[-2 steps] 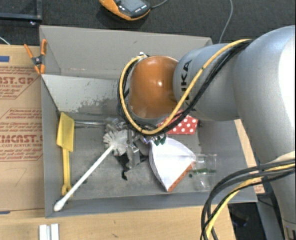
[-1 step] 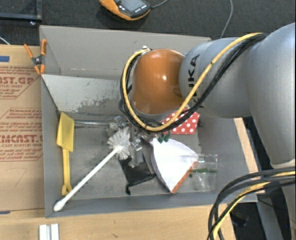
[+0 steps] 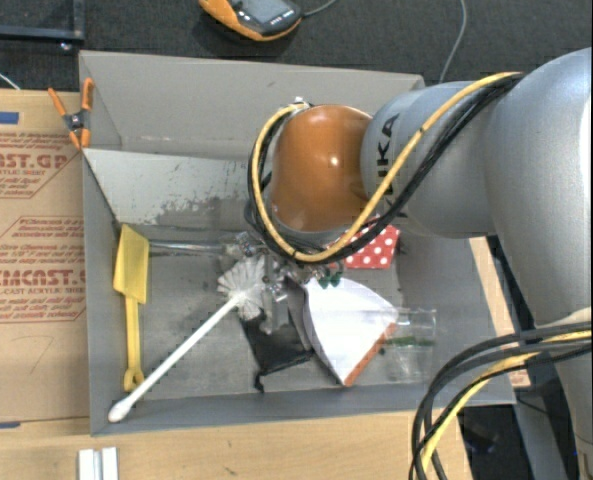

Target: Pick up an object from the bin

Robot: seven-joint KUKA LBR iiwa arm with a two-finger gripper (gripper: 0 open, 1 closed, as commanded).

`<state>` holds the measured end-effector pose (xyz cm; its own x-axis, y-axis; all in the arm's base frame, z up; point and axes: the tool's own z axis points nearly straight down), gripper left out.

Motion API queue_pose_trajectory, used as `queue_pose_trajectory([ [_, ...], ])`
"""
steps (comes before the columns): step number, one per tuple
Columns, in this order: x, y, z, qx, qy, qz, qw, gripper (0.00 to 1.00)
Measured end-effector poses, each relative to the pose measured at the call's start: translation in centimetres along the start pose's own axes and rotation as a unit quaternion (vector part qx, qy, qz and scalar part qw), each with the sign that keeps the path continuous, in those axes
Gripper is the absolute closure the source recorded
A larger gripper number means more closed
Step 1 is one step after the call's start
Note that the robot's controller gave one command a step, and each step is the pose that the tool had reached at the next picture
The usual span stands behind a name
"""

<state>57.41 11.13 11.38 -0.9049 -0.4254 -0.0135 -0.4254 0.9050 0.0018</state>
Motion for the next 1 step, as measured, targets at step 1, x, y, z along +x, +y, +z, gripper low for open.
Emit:
queue_pose_trajectory([
  [1,-1.50,-0.39,4.41,-0.002,0.0040,-0.057,0.9983,0.00],
])
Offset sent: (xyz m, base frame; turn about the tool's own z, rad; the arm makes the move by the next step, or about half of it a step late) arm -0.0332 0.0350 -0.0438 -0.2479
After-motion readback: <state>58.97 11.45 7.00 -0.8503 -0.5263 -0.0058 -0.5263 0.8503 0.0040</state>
